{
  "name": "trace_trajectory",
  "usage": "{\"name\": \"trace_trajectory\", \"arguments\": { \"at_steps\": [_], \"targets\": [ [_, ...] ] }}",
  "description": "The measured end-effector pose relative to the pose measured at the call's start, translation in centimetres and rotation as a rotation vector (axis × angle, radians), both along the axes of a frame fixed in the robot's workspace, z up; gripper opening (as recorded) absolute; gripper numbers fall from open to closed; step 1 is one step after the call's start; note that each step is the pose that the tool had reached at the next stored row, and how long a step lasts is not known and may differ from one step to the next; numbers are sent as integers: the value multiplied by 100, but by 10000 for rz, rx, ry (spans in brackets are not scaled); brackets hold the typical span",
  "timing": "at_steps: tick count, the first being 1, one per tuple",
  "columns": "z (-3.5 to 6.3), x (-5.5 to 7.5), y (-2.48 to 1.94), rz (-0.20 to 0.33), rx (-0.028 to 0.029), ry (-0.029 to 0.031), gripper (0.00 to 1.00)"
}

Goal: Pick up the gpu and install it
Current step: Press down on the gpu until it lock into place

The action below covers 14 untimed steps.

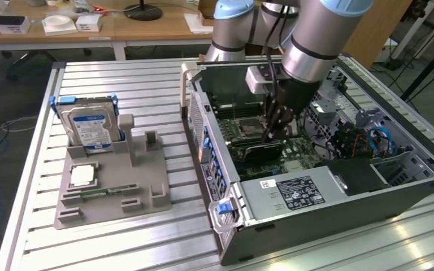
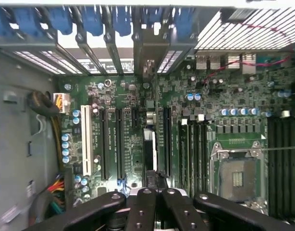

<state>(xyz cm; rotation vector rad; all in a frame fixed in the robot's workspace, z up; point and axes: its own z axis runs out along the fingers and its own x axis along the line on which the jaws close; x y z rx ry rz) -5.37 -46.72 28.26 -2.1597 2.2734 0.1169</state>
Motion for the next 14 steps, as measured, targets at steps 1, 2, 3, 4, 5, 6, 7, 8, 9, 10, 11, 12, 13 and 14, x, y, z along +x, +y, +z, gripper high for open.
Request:
{"name": "trace_trajectory", "arguments": {
  "at_steps": [1, 2, 3, 4, 5, 6, 7, 8, 9, 10, 11, 12, 13, 14],
  "targets": [
    [32, 0, 0, -2, -3, 1, 11],
    [57, 0, 0, -5, 0, 0, 11],
    [73, 0, 0, -6, -1, 0, 11],
    [82, 0, 0, -7, -1, 1, 11],
    [86, 0, 0, -7, 0, 0, 11],
    [86, 0, 0, -8, 3, -1, 11],
    [87, 0, 0, -8, 3, -2, 11],
    [89, 0, 0, -7, 1, 0, 11],
    [91, 0, 0, -8, -1, 0, 11],
    [92, 0, 0, -7, -1, 0, 11],
    [92, 0, 0, -7, 0, 0, 11],
    [92, 0, 0, -7, 0, 0, 11],
    [92, 0, 0, -7, 0, 0, 11],
    [92, 0, 0, -8, 0, 0, 11]
  ]
}}
